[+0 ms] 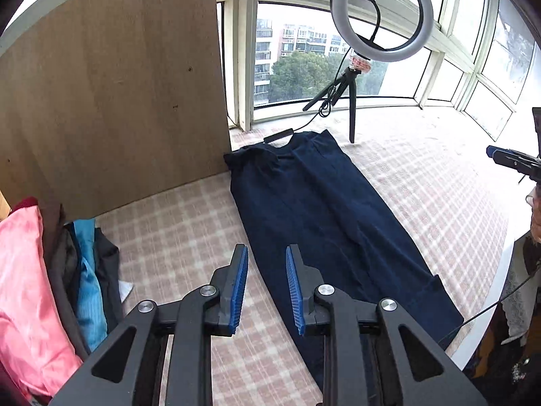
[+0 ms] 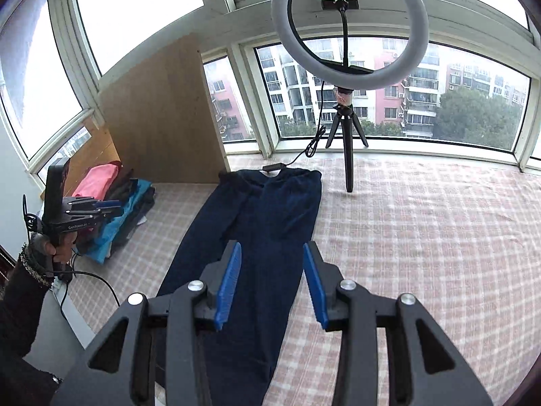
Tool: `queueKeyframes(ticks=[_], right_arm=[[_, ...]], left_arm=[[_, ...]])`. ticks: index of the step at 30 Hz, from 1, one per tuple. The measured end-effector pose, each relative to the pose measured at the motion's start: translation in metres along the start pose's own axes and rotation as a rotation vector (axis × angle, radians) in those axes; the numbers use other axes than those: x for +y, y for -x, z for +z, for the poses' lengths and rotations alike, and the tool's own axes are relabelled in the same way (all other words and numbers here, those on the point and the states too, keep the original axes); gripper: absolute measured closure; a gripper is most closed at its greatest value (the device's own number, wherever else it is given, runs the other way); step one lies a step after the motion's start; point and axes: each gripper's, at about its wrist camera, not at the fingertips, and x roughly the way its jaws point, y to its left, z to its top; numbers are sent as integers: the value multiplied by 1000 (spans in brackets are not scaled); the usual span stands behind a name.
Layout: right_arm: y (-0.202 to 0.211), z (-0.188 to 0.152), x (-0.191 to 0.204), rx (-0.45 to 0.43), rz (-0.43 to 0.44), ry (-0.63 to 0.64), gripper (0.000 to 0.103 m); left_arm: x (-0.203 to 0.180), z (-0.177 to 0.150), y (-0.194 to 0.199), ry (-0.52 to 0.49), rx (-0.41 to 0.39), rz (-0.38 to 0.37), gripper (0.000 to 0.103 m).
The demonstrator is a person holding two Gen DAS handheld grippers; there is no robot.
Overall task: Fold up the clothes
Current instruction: 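Move both grippers to the collar end and grasp it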
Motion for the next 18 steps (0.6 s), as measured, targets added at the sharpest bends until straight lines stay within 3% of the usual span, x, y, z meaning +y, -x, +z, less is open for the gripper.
queueKeyframes(ticks=[2,8,14,18], right_arm=[[-33,15,-8,15,9,-12,42],[-148,38,-45,110,-48,-51,41],[-247,50,-75,188,-134,-46,41],[-290,60,-87,213,-85,-43,41]], left_arm=[[9,12,-27,17,20,-3,78],[30,41,-120,96,113,-43,77],[40,67,-195,98,162,-40,77],[49,77,-231,109,201,-53,77]])
